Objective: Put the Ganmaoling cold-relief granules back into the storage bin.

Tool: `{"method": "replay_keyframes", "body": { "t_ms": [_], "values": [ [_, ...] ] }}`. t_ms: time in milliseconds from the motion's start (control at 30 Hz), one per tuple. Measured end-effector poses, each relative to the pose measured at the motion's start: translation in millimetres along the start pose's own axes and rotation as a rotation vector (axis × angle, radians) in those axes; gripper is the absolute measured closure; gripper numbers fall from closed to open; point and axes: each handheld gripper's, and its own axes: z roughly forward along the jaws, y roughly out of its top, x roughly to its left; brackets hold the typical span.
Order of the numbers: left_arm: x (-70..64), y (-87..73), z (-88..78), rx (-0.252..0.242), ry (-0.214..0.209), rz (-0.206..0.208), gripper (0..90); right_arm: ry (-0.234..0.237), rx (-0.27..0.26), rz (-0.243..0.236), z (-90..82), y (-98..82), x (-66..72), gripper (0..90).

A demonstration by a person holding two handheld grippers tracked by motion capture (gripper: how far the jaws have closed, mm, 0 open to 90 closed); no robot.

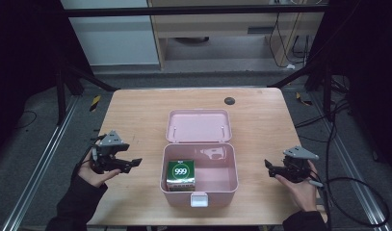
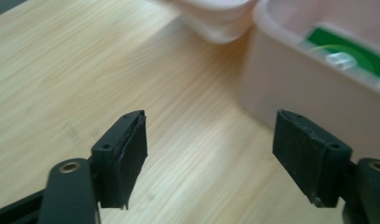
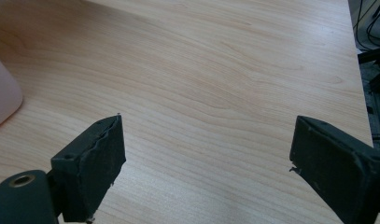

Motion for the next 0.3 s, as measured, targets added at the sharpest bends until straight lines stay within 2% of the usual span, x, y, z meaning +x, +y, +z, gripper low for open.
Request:
{"method": "replay_keyframes", "body": {
  "t_ms": [33, 67, 100, 133, 167, 200, 233, 267, 300],
  "values": [
    [6.0, -14.2, 4.7, -0.001, 0.033, -0.067, 24.0, -0.001, 0.003, 0.002, 0.1, -0.3, 0.2, 10.7],
    [6.0, -14.2, 4.7, -0.001, 0.033, -0.067, 23.7, -0.001, 0.003, 0.002, 0.1, -0.3, 0.2, 10.7],
    [8.5, -21.5, 7.0, -0.005, 0.047, -0.096, 23.7, -0.003, 0.002, -0.001, 0.4, -0.7, 0.1, 10.7],
    [14.9, -35.9, 11.5, -0.003, 0.08, -0.155, 23.4, -0.007, 0.003, 0.0, 0.7, -1.4, -0.4, 10.6],
    [18.1, -42.9, 13.8, -0.007, 0.094, -0.188, 22.9, -0.01, 0.001, 0.002, 0.9, -1.9, -1.0, 10.4],
    [21.3, -49.4, 15.7, -0.006, 0.104, -0.215, 22.6, -0.014, 0.003, 0.009, 1.0, -2.4, -1.2, 10.2],
    [21.3, -49.4, 15.7, -0.006, 0.104, -0.215, 22.2, -0.014, 0.003, 0.009, 1.0, -2.4, -1.2, 10.2],
    [25.6, -59.1, 18.7, 0.011, 0.143, -0.251, 22.2, -0.018, 0.006, 0.017, 1.4, -3.4, -1.9, 9.8],
    [25.6, -59.1, 18.7, 0.011, 0.143, -0.251, 22.0, -0.018, 0.006, 0.017, 1.4, -3.4, -1.9, 9.8]
  ]
}}
